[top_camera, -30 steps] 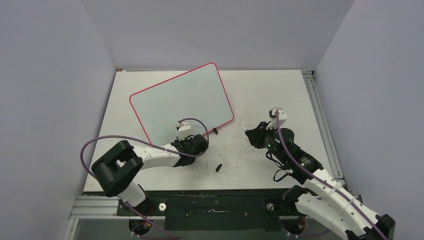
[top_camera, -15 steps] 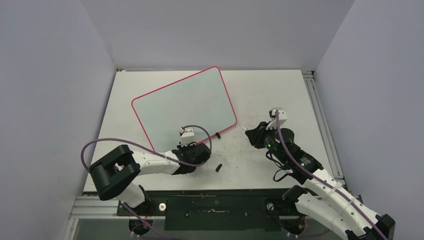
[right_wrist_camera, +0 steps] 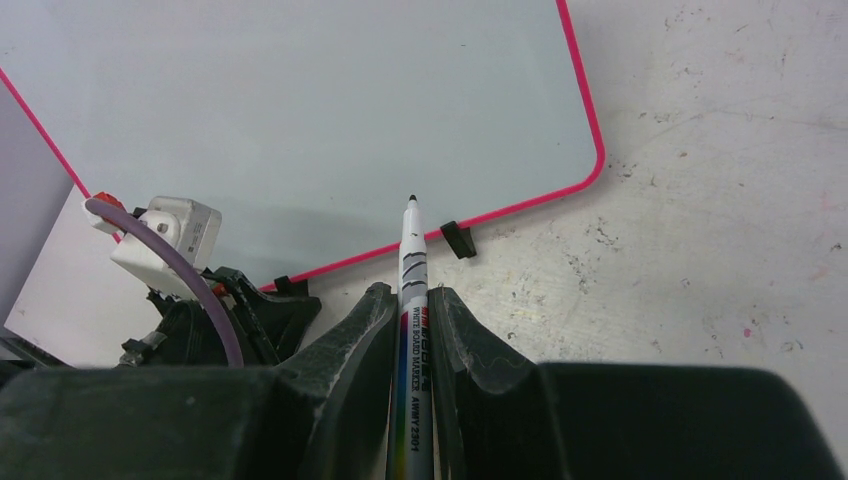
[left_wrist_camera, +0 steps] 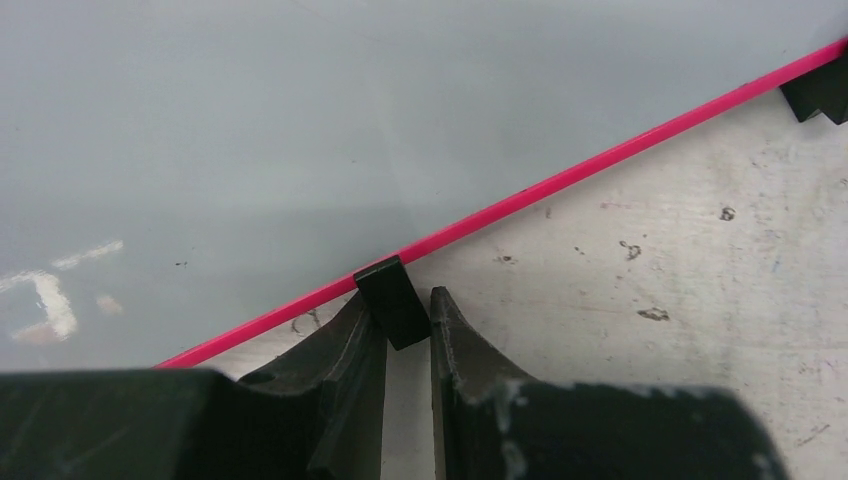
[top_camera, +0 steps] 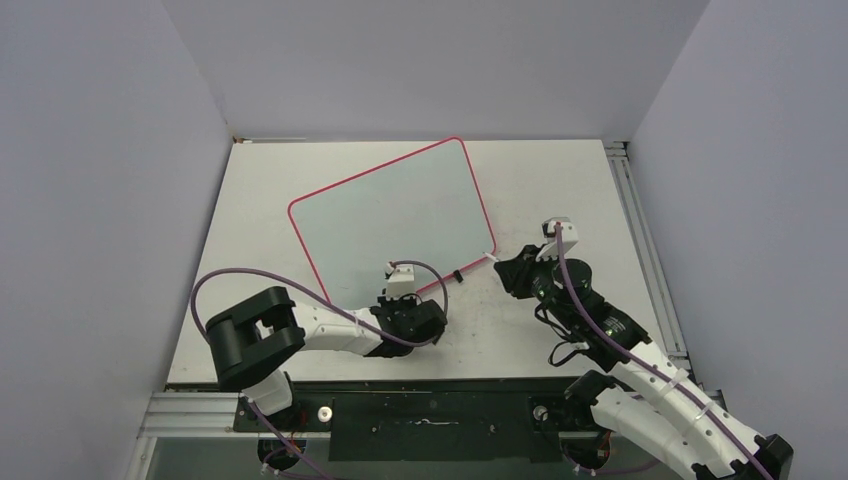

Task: Write a sentence on the whiteboard
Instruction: Move the whiteboard stand to the center of the board.

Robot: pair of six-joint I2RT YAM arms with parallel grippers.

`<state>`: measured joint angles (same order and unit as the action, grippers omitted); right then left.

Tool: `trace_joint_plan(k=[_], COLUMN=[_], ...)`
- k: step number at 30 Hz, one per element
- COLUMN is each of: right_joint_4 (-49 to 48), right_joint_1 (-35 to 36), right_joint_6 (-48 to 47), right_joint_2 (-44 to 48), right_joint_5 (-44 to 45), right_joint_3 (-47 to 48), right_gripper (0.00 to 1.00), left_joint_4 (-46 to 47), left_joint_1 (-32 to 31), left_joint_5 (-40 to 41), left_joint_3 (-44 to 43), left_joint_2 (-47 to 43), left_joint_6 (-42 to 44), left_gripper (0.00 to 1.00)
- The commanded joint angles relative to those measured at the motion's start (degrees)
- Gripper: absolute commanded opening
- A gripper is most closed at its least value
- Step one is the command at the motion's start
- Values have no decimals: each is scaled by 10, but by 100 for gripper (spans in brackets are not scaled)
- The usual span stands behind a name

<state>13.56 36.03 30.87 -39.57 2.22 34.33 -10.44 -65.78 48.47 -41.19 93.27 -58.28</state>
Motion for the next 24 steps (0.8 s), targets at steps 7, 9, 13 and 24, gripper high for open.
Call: trace_joint_plan(k=[7, 9, 13, 24], right_joint_4=[-5, -3, 3, 17], right_joint_1=[-2, -2, -2, -2], right_joint_6=[4, 4, 2, 3], right_joint_2=[18, 22, 27, 38], right_joint_5=[22, 25, 31, 36], right_joint_3=[18, 17, 15, 22], right_gripper=[5, 5, 5, 5], left_joint_4=[-13, -27, -33, -92], left_joint_1=[-44, -51, -65, -109], left_joint_5=[-65, -62, -58, -41], left_joint_3=[-40, -37, -24, -32], left_joint_2=[7, -3, -27, -79], left_joint_6=[-17, -21, -27, -26], left_gripper=[3, 12, 36, 49])
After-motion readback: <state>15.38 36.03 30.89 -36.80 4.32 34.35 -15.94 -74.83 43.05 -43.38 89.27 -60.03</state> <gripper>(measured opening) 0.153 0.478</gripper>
